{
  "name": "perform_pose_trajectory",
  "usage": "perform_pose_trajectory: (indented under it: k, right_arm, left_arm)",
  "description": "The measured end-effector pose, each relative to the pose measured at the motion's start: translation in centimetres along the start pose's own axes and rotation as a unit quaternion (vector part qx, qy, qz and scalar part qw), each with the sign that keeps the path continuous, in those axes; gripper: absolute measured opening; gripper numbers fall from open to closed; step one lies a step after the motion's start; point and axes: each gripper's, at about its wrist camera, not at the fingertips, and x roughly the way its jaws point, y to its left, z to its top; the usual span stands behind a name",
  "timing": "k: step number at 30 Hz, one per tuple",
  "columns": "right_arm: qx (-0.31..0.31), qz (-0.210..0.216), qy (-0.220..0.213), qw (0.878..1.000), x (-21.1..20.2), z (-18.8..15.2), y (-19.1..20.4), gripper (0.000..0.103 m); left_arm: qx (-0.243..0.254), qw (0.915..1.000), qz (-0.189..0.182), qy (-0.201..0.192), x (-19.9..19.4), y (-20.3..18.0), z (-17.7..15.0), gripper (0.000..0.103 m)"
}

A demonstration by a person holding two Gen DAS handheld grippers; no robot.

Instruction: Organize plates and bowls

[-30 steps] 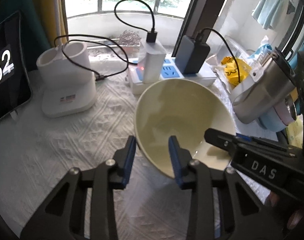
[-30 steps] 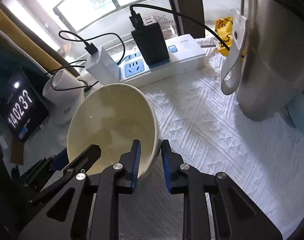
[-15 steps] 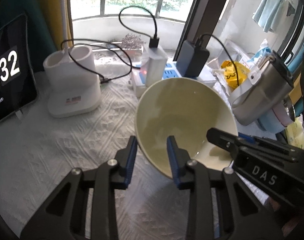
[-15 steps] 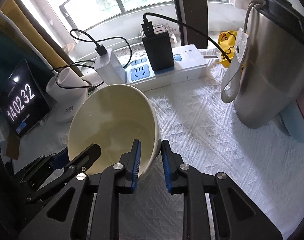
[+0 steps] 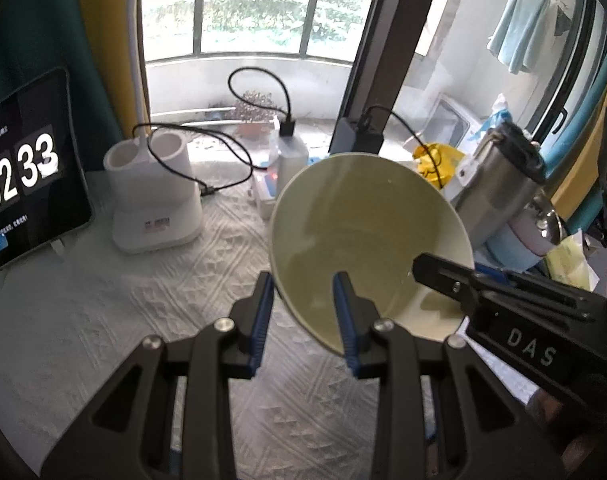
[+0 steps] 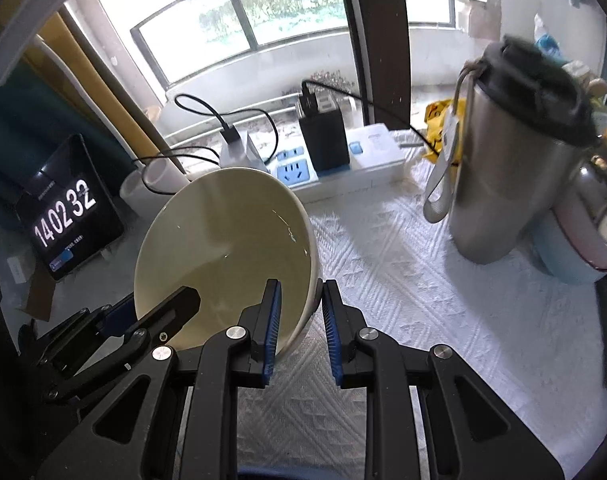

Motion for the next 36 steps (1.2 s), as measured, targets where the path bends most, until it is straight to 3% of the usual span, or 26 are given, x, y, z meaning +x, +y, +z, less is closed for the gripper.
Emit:
perform_pose_trajectory:
  k: [22, 36]
  right_arm:
    - [-0.006, 0.004, -0.044, 0.999, -7.8, -4.3, 1.4, 0.022]
    - [0.001, 0.001, -0.049, 0.999, -11.2, -8.7, 1.0, 0.022]
  left_arm:
    - [0.017, 0.9985, -0.004, -0.051, -8.5, -1.9, -3.4, 0.031]
    - [0.029, 0.998, -0.011, -0.055, -11.7, -3.3, -7.1, 0.031]
